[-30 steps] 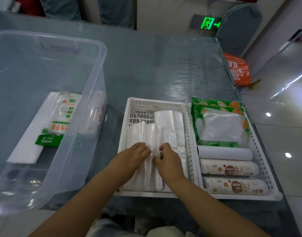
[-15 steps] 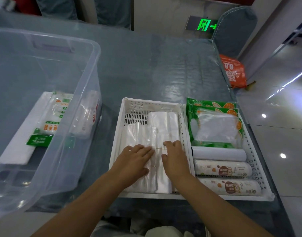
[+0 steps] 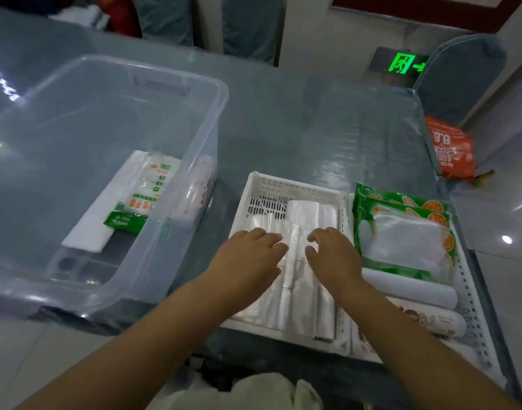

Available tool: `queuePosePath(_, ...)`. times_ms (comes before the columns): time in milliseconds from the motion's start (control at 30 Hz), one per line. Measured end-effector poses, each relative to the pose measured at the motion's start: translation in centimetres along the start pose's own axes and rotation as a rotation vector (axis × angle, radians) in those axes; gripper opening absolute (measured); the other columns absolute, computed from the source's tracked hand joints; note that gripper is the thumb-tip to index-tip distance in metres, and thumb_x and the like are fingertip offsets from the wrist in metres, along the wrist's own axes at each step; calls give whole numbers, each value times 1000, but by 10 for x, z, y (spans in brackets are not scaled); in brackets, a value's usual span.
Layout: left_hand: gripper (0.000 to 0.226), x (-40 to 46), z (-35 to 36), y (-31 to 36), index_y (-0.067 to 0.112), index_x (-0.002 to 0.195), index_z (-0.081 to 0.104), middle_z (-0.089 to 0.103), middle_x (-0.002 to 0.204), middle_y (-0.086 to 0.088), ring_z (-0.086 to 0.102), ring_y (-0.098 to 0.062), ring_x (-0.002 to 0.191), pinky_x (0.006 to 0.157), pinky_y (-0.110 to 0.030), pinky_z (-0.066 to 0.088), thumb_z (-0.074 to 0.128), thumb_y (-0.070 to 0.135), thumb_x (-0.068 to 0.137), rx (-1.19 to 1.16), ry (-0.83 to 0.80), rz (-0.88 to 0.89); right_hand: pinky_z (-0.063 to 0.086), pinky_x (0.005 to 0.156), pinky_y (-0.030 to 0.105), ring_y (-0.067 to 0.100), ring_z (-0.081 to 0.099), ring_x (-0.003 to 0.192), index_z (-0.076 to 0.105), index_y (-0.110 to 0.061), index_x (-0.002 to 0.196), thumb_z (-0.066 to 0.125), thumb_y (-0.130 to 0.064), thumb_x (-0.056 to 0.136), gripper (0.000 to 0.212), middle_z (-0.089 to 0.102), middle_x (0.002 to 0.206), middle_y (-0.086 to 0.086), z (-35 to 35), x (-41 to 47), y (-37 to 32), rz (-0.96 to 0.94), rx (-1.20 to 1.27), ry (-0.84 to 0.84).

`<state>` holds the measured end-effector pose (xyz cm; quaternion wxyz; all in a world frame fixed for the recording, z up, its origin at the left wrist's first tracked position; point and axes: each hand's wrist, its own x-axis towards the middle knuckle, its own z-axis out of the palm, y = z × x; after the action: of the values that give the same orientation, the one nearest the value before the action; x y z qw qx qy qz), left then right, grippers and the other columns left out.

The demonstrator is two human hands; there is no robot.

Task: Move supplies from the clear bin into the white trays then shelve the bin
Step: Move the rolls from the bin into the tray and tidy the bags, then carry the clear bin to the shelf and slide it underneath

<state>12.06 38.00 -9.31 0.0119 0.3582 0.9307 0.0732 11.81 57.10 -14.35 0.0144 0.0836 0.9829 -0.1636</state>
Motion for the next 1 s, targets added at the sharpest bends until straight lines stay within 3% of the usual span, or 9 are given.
queuePosePath(233,23,-38,-109,-50,23,107,61,67,103,3,58,-20,94,77,-35,49,52,31,87,154,213,-73,39,55,28,19,58,70,65,-21,83,52,-27,88,15,68,80,-2,-55,20,-99,-166,90,189)
queuePosePath(467,29,-89,-155,-170,29,117,57,63,114,4,54,-20,105,76,-31,44,47,32,90,169,220,-297,45,61,29,19,59,68,64,-22,83,53,-30,87,14,68,76,-3,-64,26,-208,-244,170,242)
queuePosePath(667,29,-129,-162,-276,27,116,59,62,115,3,55,-22,106,77,-35,47,50,27,88,145,134,-341,31,49,22,11,50,59,51,-25,96,58,-38,86,18,52,67,-10,-42,35,-261,-72,232,263)
queuePosePath(867,31,-151,-148,-365,16,113,60,60,116,-3,49,-26,107,78,-38,46,56,26,84,218,109,-346,33,50,24,8,52,59,50,-17,101,63,-32,80,30,53,66,-6,-28,35,-280,172,273,344)
queuePosePath(1000,29,-153,-141,-377,9,110,56,56,116,-8,46,-29,105,64,-38,41,56,20,83,138,181,-400,44,60,30,22,60,62,51,-17,90,64,-37,78,27,63,78,4,-28,31,-292,309,268,331)
